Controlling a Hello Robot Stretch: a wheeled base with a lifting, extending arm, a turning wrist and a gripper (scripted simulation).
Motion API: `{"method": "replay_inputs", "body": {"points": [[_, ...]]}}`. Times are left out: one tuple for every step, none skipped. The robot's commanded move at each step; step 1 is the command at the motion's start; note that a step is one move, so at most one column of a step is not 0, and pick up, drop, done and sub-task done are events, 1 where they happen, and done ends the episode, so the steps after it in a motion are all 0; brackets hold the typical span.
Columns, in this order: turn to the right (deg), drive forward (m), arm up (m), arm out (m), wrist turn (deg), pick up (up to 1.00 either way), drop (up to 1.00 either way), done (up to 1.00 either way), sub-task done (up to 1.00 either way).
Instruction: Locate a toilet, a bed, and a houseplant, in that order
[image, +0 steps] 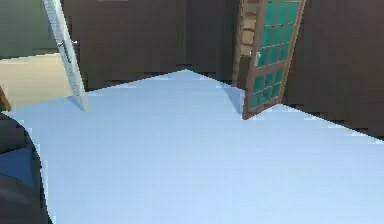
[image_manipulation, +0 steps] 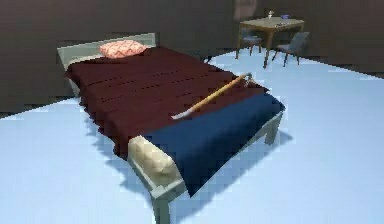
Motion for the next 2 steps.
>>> {"method": "replay_inputs", "body": {"points": [[0.0,1.00,0.00,0.00,0.0,0.00,0.00,0.00,0.00],[-3.0,0.00,0.00,0.00,0.0,0.00,0.00,0.00,0.00]]}}
